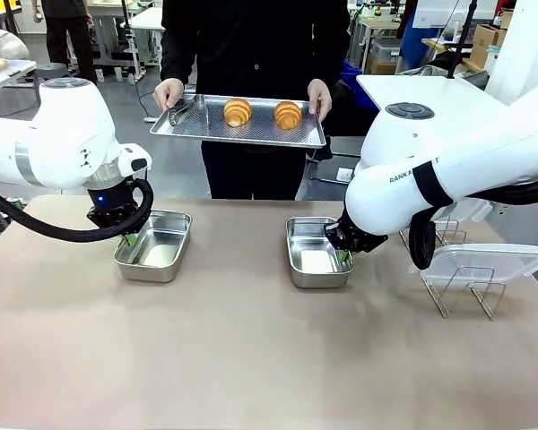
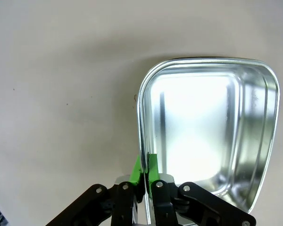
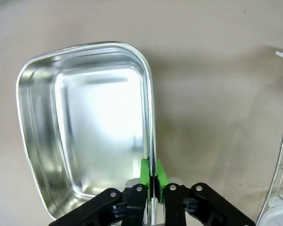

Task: Place the bread in airtight containers.
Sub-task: Lift both Airtight Container.

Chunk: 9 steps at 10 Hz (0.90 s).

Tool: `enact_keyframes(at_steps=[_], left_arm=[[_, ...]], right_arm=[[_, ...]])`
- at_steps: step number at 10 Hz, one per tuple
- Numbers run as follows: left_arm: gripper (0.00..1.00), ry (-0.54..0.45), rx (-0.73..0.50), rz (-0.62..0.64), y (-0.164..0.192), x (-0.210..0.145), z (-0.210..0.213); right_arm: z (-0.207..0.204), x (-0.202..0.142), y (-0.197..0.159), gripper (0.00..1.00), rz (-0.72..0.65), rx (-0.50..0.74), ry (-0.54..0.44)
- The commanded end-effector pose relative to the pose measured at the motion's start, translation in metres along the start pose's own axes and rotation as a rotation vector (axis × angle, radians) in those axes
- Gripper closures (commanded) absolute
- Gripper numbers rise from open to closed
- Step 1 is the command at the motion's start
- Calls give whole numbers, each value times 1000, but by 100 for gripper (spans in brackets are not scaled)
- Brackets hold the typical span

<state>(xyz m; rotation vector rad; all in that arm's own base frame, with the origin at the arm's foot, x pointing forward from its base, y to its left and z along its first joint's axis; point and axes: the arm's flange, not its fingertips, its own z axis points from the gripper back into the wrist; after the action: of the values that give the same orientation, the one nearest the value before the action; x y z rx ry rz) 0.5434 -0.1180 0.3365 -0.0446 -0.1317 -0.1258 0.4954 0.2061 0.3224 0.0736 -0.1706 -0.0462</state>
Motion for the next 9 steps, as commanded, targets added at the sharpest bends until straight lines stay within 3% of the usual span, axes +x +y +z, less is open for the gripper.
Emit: enact_keyframes(at_steps=[1,3,9], left_arm=[[100,0,31,20,-3,-6,2],[100,-70,3,47,-4,-3,17],[100,-184,-75,100,-24,-13,108]], right_arm=[[0,6,7,100,-38,-29,7],[15,8,7,100,-19,-10,6],[143,20,-9,100,32,23,-21]])
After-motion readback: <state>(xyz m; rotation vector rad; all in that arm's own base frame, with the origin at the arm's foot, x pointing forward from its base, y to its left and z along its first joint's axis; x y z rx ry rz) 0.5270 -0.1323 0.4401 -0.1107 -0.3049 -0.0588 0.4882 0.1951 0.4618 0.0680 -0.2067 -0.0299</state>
